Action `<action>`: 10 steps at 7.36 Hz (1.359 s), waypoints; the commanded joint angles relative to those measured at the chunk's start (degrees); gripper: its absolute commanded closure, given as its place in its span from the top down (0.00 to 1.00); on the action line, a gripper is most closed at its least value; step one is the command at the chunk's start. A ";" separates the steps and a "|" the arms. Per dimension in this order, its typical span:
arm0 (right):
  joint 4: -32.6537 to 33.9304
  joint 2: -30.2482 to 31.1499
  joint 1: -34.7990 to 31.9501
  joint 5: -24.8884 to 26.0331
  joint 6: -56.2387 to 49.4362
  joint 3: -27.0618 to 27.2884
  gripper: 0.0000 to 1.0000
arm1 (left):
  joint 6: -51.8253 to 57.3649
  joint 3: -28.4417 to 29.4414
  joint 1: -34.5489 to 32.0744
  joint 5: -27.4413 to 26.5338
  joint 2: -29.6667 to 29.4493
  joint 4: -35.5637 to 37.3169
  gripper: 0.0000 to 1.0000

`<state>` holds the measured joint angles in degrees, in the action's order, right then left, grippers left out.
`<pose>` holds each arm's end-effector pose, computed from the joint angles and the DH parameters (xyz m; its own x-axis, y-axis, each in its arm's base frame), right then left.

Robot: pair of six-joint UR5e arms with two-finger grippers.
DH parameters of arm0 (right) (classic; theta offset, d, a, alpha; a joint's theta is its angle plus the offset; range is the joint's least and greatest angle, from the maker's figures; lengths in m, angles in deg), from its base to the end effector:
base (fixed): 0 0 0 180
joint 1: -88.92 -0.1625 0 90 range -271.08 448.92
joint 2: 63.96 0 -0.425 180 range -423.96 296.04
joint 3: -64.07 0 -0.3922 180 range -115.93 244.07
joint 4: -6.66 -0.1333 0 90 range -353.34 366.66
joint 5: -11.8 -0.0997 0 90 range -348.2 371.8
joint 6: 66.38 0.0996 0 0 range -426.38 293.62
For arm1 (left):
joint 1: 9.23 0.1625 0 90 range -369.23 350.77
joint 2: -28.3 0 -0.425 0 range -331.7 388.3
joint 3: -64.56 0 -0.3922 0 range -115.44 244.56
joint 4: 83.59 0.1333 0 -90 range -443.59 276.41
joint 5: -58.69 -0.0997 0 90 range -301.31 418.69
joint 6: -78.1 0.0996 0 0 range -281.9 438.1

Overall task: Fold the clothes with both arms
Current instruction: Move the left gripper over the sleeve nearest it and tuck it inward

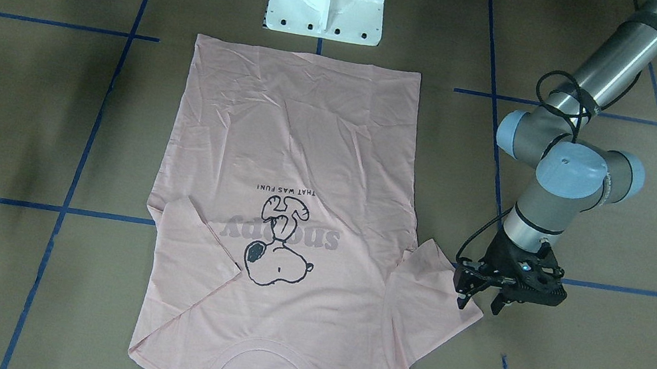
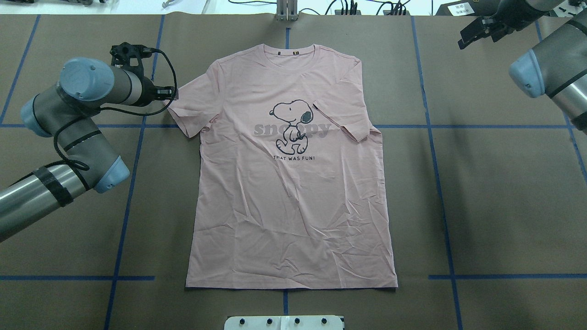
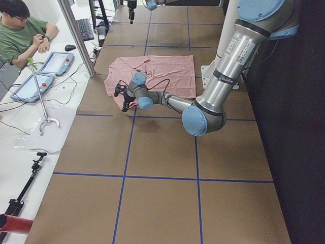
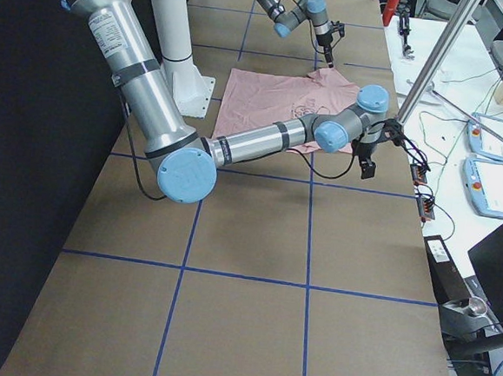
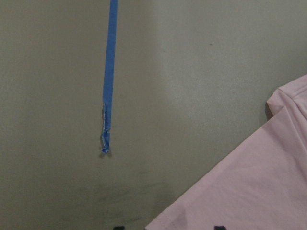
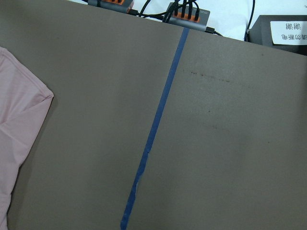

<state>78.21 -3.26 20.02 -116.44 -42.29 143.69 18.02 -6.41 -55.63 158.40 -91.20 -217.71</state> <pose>-0.1872 -0.6842 0.4076 0.6623 -0.2755 0.6968 0.0173 0.9353 0.3533 0.4209 -0.6110 0.4368 0.6551 0.0250 -0.7551 0.3372 0.8847 0.3218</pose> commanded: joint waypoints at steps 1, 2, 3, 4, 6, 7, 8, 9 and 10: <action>0.00 0.04 0.00 0.09 0.00 0.01 1.00 | 0.14 1.35 0.17 -0.22 -0.64 -0.08 0.64; 0.00 0.04 0.00 0.10 0.00 0.01 1.00 | 0.23 2.84 0.17 -0.22 -1.69 -0.17 0.64; 0.09 0.04 0.00 0.18 0.00 0.01 1.00 | 0.40 3.03 0.17 -0.22 -1.70 -0.34 0.63; 0.09 0.04 0.00 0.18 -0.09 -0.07 1.00 | 0.32 3.03 0.09 -0.22 -1.70 -0.34 0.50; 0.09 0.04 0.00 0.27 -0.09 0.01 1.00 | 0.58 2.94 0.09 -0.22 -1.70 -0.35 0.00; 0.09 0.04 0.00 0.27 -0.09 0.01 1.00 | 0.93 2.94 0.17 -0.22 -1.62 -0.34 0.00; 0.09 0.04 0.00 0.27 0.00 0.01 1.00 | 2.93 2.77 0.09 -0.22 -1.61 -0.17 0.00; 0.09 0.04 0.00 0.27 0.00 0.01 1.00 | 3.48 2.16 0.09 -0.22 -1.70 0.18 0.00; 0.00 0.04 0.00 0.27 0.00 0.01 1.00 | 3.39 -0.29 0.09 -0.04 -2.75 2.88 0.00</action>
<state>78.28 -3.22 20.02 -116.17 -42.31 143.70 21.04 -4.63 -55.53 158.23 -93.13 -217.00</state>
